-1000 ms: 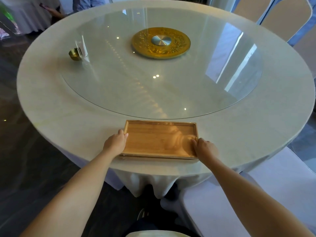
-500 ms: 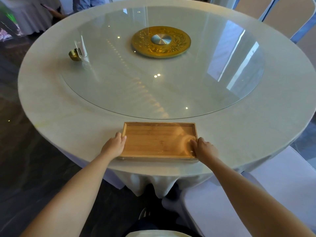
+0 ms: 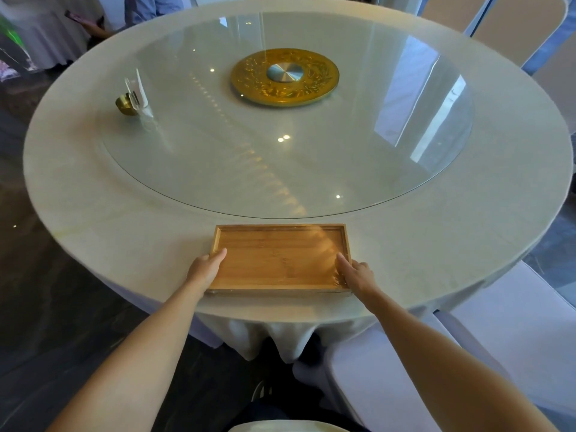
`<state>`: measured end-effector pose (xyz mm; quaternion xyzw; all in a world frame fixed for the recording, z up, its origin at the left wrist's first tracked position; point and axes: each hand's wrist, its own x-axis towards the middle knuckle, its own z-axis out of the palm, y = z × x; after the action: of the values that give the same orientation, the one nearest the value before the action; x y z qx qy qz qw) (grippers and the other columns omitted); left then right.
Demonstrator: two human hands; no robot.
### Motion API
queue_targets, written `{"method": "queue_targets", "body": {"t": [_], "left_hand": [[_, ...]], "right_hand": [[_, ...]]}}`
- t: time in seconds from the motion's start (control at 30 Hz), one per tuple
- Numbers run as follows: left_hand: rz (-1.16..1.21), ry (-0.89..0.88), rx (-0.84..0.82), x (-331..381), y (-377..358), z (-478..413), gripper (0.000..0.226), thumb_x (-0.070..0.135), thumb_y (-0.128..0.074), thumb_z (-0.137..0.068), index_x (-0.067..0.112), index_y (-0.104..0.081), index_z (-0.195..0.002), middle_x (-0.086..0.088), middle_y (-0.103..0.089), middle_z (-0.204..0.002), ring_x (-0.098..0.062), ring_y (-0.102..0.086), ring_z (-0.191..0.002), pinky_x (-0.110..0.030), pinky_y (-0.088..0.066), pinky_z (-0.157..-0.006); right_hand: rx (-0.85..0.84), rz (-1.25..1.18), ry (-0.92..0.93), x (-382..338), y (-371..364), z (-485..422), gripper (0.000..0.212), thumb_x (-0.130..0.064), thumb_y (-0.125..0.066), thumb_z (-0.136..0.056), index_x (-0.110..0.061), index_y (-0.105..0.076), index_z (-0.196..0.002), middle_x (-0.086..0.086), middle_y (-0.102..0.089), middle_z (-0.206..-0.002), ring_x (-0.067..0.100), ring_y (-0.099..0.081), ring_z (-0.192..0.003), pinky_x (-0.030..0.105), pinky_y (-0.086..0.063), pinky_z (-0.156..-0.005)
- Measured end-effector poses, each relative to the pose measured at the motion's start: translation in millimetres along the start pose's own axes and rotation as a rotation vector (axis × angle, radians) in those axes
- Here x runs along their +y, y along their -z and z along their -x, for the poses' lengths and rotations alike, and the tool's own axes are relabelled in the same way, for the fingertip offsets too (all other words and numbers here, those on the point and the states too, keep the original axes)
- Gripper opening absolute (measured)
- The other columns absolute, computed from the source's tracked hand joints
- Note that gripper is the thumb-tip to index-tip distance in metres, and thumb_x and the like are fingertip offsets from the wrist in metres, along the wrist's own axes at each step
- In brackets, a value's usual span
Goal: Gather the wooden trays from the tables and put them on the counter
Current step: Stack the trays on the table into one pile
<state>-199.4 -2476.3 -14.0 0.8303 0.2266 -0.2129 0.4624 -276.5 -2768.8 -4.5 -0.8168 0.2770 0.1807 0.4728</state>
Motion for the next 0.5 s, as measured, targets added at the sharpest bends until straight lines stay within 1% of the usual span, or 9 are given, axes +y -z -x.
{"method": "queue_targets", "body": {"t": [0.07, 0.1, 0.17, 0.23, 0.27, 0.33, 0.4, 0.47, 0.5], "left_hand": [[0.024, 0.021, 0.001, -1.3, 0.0, 0.6, 0.059, 0.045, -0.046, -0.091, 0.002, -0.05, -0.13, -0.015, -0.054, -0.133, -0.033, -0.049, -0.123, -0.038, -0.039, -0.098], [0.031, 0.024, 0.002, -1.8, 0.4, 1.1, 0.059, 0.045, -0.045, -0.091, 0.002, -0.049, -0.131, -0.015, -0.053, -0.134, -0.033, -0.049, -0.123, -0.04, -0.039, -0.1], [0.031, 0.019, 0.007, 0.6, 0.5, 3.8, 0.059, 0.045, -0.044, -0.092, 0.002, -0.047, -0.132, -0.015, -0.052, -0.135, -0.033, -0.047, -0.124, -0.042, -0.038, -0.102], [0.022, 0.002, 0.024, 7.5, 0.1, 7.2, 0.059, 0.044, -0.043, -0.092, 0.003, -0.044, -0.135, -0.014, -0.048, -0.14, -0.033, -0.044, -0.128, -0.042, -0.036, -0.104], [0.018, -0.009, 0.035, 12.9, -0.6, 9.2, 0.06, 0.045, -0.043, -0.092, 0.004, -0.042, -0.136, -0.014, -0.046, -0.142, -0.032, -0.042, -0.13, -0.042, -0.035, -0.105], [0.002, -0.038, 0.051, 24.7, -1.3, 13.0, 0.06, 0.046, -0.043, -0.092, 0.005, -0.042, -0.137, -0.013, -0.044, -0.143, -0.032, -0.041, -0.132, -0.041, -0.034, -0.105], [-0.023, -0.09, 0.051, 37.2, -2.8, 15.6, 0.059, 0.046, -0.042, -0.092, 0.005, -0.046, -0.134, -0.013, -0.048, -0.141, -0.032, -0.043, -0.129, -0.038, -0.036, -0.101], [-0.046, -0.147, 0.039, 51.0, -6.5, 18.2, 0.057, 0.046, -0.042, -0.092, 0.005, -0.05, -0.131, -0.013, -0.052, -0.137, -0.032, -0.047, -0.126, -0.034, -0.037, -0.094], [-0.057, -0.172, 0.027, 57.7, -10.0, 19.3, 0.057, 0.046, -0.042, -0.092, 0.004, -0.052, -0.13, -0.014, -0.053, -0.135, -0.032, -0.048, -0.125, -0.033, -0.037, -0.093]], "right_hand": [[-0.024, -0.08, -0.001, 0.3, 0.3, 0.7, 0.038, -0.055, -0.032, -0.09, -0.028, -0.041, -0.064, 0.009, -0.04, -0.103, 0.021, -0.037, -0.095, 0.035, -0.031, -0.084], [-0.034, -0.11, -0.002, 0.3, 0.5, 1.4, 0.037, -0.054, -0.033, -0.091, -0.028, -0.042, -0.065, 0.009, -0.038, -0.104, 0.021, -0.037, -0.095, 0.034, -0.032, -0.085], [-0.041, -0.156, -0.001, 0.7, 1.0, 1.2, 0.039, -0.05, -0.036, -0.092, -0.021, -0.046, -0.068, 0.009, -0.038, -0.104, 0.023, -0.041, -0.094, 0.036, -0.037, -0.088], [-0.026, -0.21, 0.015, 0.5, 2.7, 2.4, 0.044, -0.045, -0.038, -0.093, -0.016, -0.045, -0.062, 0.011, -0.042, -0.096, 0.023, -0.046, -0.084, 0.035, -0.041, -0.081], [-0.026, -0.234, 0.024, 0.0, 4.7, 3.9, 0.043, -0.043, -0.039, -0.094, -0.016, -0.045, -0.061, 0.011, -0.044, -0.09, 0.022, -0.047, -0.076, 0.033, -0.042, -0.076], [-0.053, -0.274, 0.044, -0.6, 10.1, 7.0, 0.037, -0.043, -0.036, -0.095, -0.02, -0.046, -0.068, 0.004, -0.047, -0.077, 0.015, -0.045, -0.067, 0.028, -0.041, -0.07], [-0.041, -0.298, 0.058, -1.4, 19.3, 10.1, 0.033, -0.043, -0.035, -0.095, -0.019, -0.049, -0.077, -0.003, -0.048, -0.073, 0.011, -0.045, -0.067, 0.026, -0.04, -0.07], [0.006, -0.301, 0.077, -0.4, 31.0, 13.4, 0.033, -0.04, -0.037, -0.096, -0.015, -0.056, -0.085, 0.004, -0.055, -0.08, 0.015, -0.052, -0.072, 0.026, -0.043, -0.069], [0.032, -0.297, 0.08, 0.2, 37.4, 15.6, 0.036, -0.039, -0.038, -0.095, -0.01, -0.06, -0.094, 0.013, -0.061, -0.089, 0.023, -0.059, -0.081, 0.03, -0.047, -0.074]]}}
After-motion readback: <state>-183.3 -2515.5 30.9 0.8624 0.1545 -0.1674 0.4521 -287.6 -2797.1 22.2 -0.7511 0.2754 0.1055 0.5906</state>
